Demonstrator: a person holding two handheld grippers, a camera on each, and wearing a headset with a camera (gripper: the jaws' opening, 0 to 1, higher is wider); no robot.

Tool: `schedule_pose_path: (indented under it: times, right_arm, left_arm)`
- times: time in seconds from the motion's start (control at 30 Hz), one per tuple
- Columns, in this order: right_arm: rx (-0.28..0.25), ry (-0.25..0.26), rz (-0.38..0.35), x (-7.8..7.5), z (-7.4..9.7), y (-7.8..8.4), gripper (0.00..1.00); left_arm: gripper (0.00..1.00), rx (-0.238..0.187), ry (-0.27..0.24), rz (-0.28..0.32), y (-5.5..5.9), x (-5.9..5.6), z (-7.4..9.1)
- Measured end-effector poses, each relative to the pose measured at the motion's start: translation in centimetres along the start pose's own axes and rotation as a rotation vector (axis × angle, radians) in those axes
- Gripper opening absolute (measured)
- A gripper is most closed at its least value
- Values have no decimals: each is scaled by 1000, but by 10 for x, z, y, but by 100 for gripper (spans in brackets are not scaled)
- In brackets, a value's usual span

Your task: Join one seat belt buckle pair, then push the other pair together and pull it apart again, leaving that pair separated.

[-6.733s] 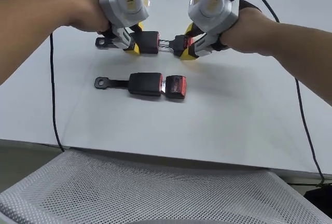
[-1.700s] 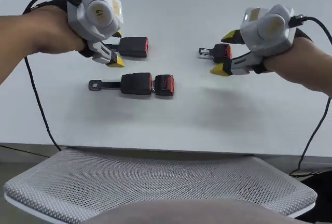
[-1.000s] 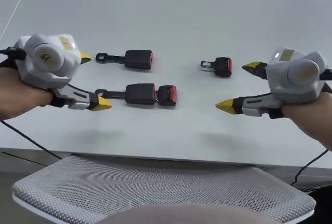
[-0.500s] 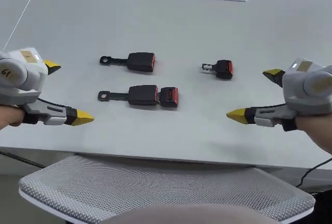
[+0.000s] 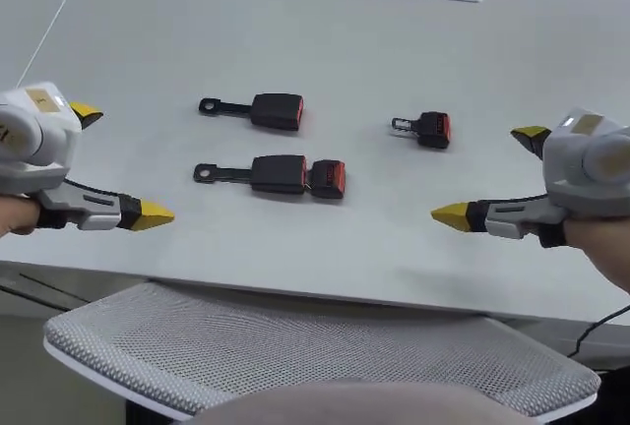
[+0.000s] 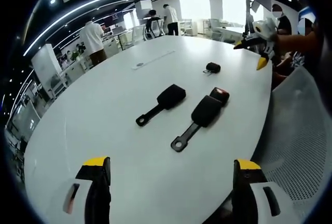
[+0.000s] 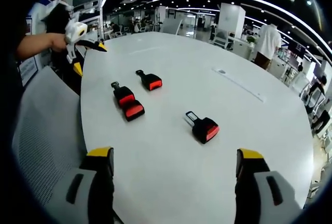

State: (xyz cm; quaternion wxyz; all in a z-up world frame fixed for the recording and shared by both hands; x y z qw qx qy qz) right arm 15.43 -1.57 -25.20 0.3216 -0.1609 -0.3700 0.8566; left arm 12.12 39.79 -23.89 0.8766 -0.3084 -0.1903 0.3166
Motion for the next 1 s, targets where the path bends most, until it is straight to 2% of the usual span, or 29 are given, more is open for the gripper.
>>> schedule_pose_path:
  times: [0.4, 0.5, 0.73, 1.0]
  right_arm:
    - [-12, 7, -14, 8, 7, 0, 100]
    - [-4, 22, 14, 9, 9, 2, 100]
    - [-6, 27, 7, 9, 12, 4, 100]
    - [-21, 36, 4, 8, 15, 0, 100]
  left_arm:
    - [100, -17, -3, -12, -6, 2, 1]
    - [100, -20, -5, -11, -7, 2, 2]
    - [100, -12, -3, -32, -6, -4, 3]
    - [100, -19, -8, -28, -6, -7, 7]
Point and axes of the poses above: the centre of the closed fingertips' face, and the gripper's own axes: z roughly backward along the fingers, x roughly to its left, y roughly out of its underside, the point moved 5 cm from there along z, roughly backward along the fingers, and after that the axes turned 2 degrees about -z, right-handed, at the moved point
